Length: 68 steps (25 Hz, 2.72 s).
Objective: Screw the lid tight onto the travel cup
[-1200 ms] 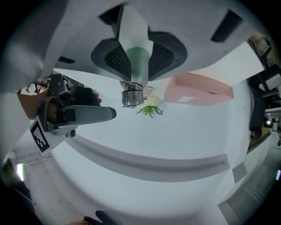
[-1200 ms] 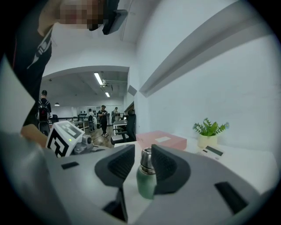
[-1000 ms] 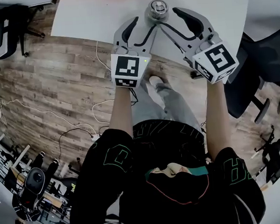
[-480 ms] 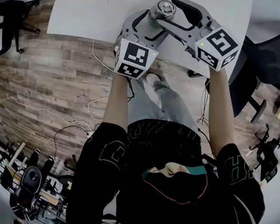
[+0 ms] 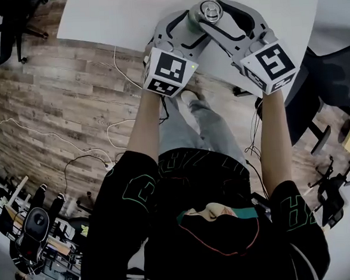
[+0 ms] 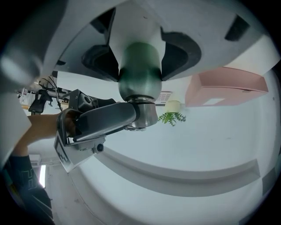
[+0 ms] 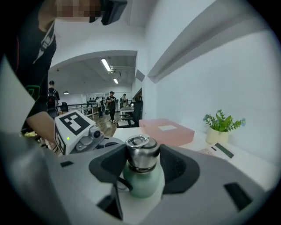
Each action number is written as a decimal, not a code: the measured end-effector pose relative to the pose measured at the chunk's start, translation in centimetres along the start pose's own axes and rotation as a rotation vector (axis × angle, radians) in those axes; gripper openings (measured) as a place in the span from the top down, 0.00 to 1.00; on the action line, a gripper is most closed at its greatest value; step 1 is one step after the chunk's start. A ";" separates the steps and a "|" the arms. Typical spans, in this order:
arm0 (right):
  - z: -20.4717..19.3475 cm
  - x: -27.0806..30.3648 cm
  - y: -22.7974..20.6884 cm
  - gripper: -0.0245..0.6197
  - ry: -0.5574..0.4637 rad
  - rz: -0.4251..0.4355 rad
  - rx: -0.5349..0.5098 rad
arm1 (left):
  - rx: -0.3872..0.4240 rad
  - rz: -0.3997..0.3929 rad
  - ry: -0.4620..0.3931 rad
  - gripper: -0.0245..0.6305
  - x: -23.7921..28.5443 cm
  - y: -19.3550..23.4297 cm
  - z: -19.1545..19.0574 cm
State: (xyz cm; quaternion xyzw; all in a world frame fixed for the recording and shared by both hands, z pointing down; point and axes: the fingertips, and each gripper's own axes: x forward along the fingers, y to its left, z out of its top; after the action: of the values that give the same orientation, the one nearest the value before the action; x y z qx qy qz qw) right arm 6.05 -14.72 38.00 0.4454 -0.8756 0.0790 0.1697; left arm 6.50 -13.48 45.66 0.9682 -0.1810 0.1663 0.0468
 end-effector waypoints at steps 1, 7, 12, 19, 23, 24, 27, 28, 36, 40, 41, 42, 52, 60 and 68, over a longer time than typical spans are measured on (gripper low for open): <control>0.0 0.0 0.1 0.59 0.012 -0.013 -0.025 | 0.000 0.000 -0.002 0.48 0.0 0.0 0.0; -0.3 0.2 0.0 0.59 0.009 -0.091 -0.062 | -0.004 0.005 -0.008 0.48 0.2 0.1 -0.2; -0.7 0.1 -0.2 0.59 -0.035 -0.223 0.001 | 0.002 0.009 -0.017 0.48 0.1 0.2 -0.3; -0.6 0.1 -0.2 0.59 -0.113 -0.456 0.060 | 0.007 0.016 -0.024 0.48 0.1 0.2 -0.4; -0.5 0.0 0.0 0.59 -0.136 -0.539 0.076 | 0.035 0.009 -0.038 0.48 -0.1 0.3 0.3; -0.4 0.0 0.0 0.59 -0.137 -0.533 0.080 | 0.038 0.006 -0.040 0.48 -0.2 0.3 0.4; -0.6 0.0 0.2 0.52 -0.113 -0.474 0.078 | 0.040 -0.003 -0.038 0.48 -0.2 0.2 0.4; -0.8 0.0 0.1 0.52 -0.097 -0.451 0.064 | 0.040 -0.005 -0.037 0.48 -0.1 0.2 0.3; -0.8 -0.7 0.7 0.52 -0.051 -0.224 -0.018 | 0.038 -0.015 -0.027 0.48 0.1 0.3 0.3; -0.4 -1.0 0.4 0.52 -0.040 -0.123 -0.035 | 0.037 -0.022 -0.020 0.48 0.2 0.3 0.2; -0.4 -1.0 0.3 0.52 -0.039 -0.093 -0.034 | 0.036 -0.023 -0.019 0.48 0.2 0.4 0.2; -0.3 -0.9 0.3 0.52 -0.042 -0.059 -0.033 | 0.036 -0.024 -0.019 0.48 0.2 0.4 0.2; 0.1 -0.3 0.3 0.58 -0.105 0.156 0.045 | 0.034 -0.031 -0.016 0.49 0.0 0.5 0.2; -0.1 -0.3 0.0 0.59 -0.114 0.046 0.049 | 0.029 -0.023 -0.019 0.49 0.3 0.4 0.2; -0.4 -0.6 -0.1 0.60 -0.162 -0.207 0.074 | 0.025 -0.018 -0.020 0.49 0.1 0.2 0.3</control>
State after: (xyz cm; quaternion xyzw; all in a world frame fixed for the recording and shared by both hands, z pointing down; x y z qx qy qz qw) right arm 6.56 -14.24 38.12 0.5443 -0.8322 0.0573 0.0892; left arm 6.62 -13.78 45.42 0.9719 -0.1705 0.1585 0.0342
